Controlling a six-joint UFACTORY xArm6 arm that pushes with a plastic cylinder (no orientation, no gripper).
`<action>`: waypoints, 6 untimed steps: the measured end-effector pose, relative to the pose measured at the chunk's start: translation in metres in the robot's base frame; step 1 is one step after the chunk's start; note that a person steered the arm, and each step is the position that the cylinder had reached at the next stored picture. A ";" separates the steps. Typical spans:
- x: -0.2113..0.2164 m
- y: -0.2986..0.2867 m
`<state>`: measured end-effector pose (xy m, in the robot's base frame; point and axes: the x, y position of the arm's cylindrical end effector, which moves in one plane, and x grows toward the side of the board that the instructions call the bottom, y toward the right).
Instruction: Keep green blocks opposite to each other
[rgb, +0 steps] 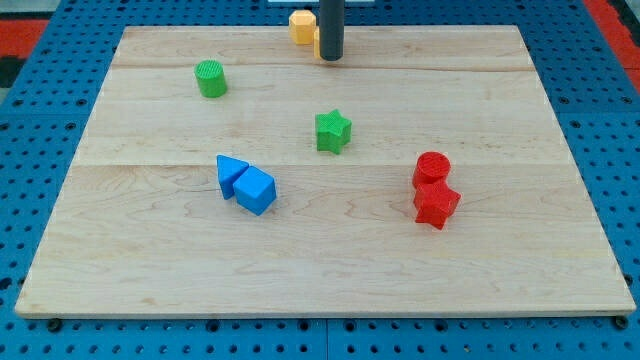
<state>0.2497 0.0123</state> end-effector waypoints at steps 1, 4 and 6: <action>0.000 0.011; 0.056 -0.013; 0.032 -0.120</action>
<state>0.2816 -0.1077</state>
